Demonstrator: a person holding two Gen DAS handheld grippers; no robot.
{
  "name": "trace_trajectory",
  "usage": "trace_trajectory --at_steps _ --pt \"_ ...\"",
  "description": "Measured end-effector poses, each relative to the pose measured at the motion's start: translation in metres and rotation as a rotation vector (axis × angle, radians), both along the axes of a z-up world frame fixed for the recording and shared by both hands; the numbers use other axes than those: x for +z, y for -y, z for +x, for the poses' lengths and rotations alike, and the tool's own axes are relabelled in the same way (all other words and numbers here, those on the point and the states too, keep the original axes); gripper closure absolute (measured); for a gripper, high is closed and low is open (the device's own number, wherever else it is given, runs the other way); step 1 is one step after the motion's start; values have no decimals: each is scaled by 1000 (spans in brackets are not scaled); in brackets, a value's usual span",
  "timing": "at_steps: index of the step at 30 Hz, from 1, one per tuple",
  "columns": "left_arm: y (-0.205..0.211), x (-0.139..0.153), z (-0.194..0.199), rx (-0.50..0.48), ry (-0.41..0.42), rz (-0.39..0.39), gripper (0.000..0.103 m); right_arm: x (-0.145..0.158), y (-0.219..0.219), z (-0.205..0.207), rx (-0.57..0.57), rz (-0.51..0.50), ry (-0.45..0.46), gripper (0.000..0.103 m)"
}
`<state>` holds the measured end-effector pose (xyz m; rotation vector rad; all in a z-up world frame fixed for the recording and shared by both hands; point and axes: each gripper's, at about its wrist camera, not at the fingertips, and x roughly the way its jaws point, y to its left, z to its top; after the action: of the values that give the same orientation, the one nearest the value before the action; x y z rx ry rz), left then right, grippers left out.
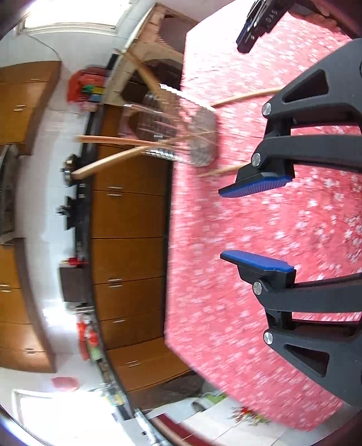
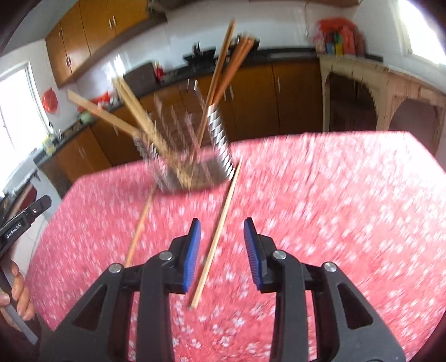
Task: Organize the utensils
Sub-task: 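Move both open tools back over the remaining chopsticks, then close the right tool on a chopstick while the left tool approaches another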
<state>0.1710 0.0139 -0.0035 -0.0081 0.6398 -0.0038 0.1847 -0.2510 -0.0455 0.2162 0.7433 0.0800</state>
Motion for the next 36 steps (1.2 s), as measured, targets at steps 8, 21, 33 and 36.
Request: trace_trajectory --at_steps 8,21,33,36 --pt "12 -53 14 -23 -148 -2 48 -51 -40 11 58 -94 -121 71" --pt "37 -67 10 -94 -146 85 45 -63 17 16 -148 -45 -160 95" --pt "63 -93 29 -125 -287 79 63 -64 47 8 -176 13 -162 95" --pt "66 -98 29 -118 -293 80 65 -65 39 8 -147 0 -157 95"
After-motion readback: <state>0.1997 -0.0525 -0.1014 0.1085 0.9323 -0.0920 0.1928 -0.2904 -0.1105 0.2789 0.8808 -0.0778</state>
